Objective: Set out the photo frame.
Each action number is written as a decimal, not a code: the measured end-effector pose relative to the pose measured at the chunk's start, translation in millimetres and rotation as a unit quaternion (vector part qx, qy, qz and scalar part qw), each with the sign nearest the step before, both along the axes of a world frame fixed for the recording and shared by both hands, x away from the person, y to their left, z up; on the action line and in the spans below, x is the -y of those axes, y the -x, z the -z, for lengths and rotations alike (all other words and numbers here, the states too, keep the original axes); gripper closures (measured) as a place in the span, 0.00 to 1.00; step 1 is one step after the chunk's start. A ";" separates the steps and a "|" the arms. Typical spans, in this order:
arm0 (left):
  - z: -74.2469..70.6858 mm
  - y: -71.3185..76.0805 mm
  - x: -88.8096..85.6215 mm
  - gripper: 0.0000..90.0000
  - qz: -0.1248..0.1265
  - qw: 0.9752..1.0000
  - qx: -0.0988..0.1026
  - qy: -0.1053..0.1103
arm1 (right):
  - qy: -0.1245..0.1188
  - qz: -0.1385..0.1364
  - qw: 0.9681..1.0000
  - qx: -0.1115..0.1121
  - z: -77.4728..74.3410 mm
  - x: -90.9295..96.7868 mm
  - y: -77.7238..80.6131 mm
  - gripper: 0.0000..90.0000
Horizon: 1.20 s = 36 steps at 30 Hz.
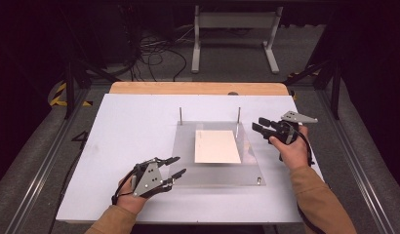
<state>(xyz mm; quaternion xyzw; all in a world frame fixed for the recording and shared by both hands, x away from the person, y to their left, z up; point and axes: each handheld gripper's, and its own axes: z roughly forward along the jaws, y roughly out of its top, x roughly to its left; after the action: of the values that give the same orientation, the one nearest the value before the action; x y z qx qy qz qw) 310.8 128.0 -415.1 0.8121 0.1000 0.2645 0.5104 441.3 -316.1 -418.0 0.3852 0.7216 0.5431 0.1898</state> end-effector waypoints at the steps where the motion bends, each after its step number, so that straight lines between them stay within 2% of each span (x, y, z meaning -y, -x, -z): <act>1: -1.0 -0.2 0.0 0.63 0.000 1.000 -0.002 0.001 | 0.000 -0.002 1.000 0.001 -1.6 0.8 4.4 0.59; 7: -7.6 0.1 -0.2 0.63 -0.001 1.000 -0.007 0.001 | 0.012 -0.033 0.999 0.036 -13.6 6.7 41.2 0.51; 11: -11.0 0.1 -1.9 0.63 0.001 1.000 -0.012 0.010 | 0.035 -0.052 0.996 0.058 -17.7 7.7 65.5 0.51; 14: -12.8 -0.4 -2.2 0.64 0.002 1.000 -0.012 0.007 | 0.047 -0.070 0.994 0.070 -21.3 7.6 80.2 0.51; 16: -14.4 -1.2 -2.4 0.64 0.002 1.000 -0.015 0.010 | 0.063 -0.083 0.992 0.075 -22.1 7.5 88.7 0.52; 18: -15.5 -2.3 -2.9 0.64 0.004 1.000 -0.016 0.012 | 0.091 -0.091 0.988 0.084 -21.2 7.5 95.9 0.52; 20: -16.7 -3.3 -3.3 0.64 0.005 1.000 -0.020 0.015 | 0.105 -0.099 0.986 0.083 -18.9 7.1 102.2 0.52; 22: -17.4 -3.9 -3.6 0.64 0.007 1.000 -0.021 0.015 | 0.108 -0.104 0.985 0.084 -17.8 6.4 105.1 0.52; 25: -18.5 -4.9 -3.8 0.63 0.008 0.999 -0.024 0.020 | 0.119 -0.121 0.981 0.095 -17.8 1.4 114.4 0.50; 30: -19.5 -5.4 -3.7 0.63 0.009 0.999 -0.027 0.021 | 0.124 -0.142 0.973 0.133 -26.0 -11.0 124.2 0.41; 33: -20.0 -5.3 -3.6 0.63 0.009 0.999 -0.029 0.020 | 0.119 -0.151 0.970 0.151 -27.8 -19.5 124.7 0.33; 36: -20.3 -5.3 -3.6 0.63 0.010 0.999 -0.030 0.020 | 0.124 -0.161 0.964 0.169 -26.6 -28.6 122.7 0.32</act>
<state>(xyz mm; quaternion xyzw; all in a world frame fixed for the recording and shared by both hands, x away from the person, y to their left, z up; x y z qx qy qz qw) 316.1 131.6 -394.8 0.8102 0.1125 0.2333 0.5258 318.6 -287.4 -391.4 0.1398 0.7932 0.5298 0.2658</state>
